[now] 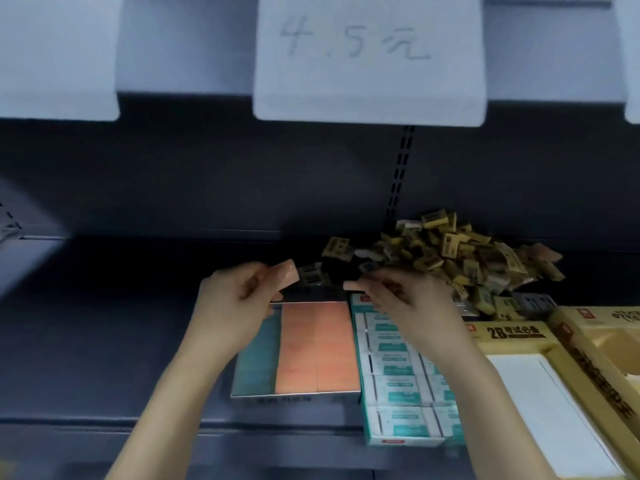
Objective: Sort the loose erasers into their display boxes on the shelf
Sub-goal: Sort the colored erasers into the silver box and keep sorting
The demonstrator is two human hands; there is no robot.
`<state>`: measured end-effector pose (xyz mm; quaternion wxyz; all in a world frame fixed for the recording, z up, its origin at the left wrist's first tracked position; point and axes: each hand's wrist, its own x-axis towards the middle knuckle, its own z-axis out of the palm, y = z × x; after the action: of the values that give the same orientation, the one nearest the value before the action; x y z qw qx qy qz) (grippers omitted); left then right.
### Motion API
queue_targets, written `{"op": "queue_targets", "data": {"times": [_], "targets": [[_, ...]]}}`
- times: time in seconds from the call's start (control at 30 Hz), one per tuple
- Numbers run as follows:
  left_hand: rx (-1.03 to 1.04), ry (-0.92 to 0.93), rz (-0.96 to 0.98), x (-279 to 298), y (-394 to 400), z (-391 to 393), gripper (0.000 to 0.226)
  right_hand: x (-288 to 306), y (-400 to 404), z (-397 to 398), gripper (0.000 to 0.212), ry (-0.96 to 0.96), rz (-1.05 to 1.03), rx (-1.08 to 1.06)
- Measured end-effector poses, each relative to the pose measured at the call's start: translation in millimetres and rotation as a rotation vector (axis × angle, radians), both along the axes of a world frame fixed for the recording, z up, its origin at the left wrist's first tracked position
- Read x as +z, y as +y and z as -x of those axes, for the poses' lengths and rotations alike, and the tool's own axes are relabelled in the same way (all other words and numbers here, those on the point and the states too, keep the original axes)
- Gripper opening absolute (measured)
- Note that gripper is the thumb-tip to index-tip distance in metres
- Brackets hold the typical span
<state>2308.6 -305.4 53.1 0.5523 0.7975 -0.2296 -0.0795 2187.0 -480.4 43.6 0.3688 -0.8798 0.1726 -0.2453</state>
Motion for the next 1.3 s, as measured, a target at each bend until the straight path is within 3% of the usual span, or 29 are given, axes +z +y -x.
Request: {"op": "queue_targets", "data": {"times": [0.23, 0.4, 0.7, 0.9, 1.13, 1.3], "targets": [[-0.109, -0.043, -0.132, 0, 18, -17, 0.027, -1, 2, -19, 0.02, 0.089, -0.114, -0.067], [-0.14, -0.042, -0.167, -3, 28, -22, 0.022, -1, 7, -22, 0.021, 0.127, -0.107, -0.086], [-0.09, 0.041, -0.12, -9, 47, -33, 0.027, 4, 22, -19, 0.024, 0.153, 0.036, -0.033], [-0.028, 0.062, -0.047, -15, 58, -32, 0.021, 4, 37, -27, 0.003, 0.13, 0.142, -0.012], [-0.048, -0.004, 0.004, -18, 71, -32, 0.03, 6, 55, -45, 0.005, 0.108, 0.007, 0.079], [-0.09, 0.066, 0.086, -16, 72, -30, 0.031, 19, 64, -64, 0.011, 0.081, -0.094, 0.18]]}}
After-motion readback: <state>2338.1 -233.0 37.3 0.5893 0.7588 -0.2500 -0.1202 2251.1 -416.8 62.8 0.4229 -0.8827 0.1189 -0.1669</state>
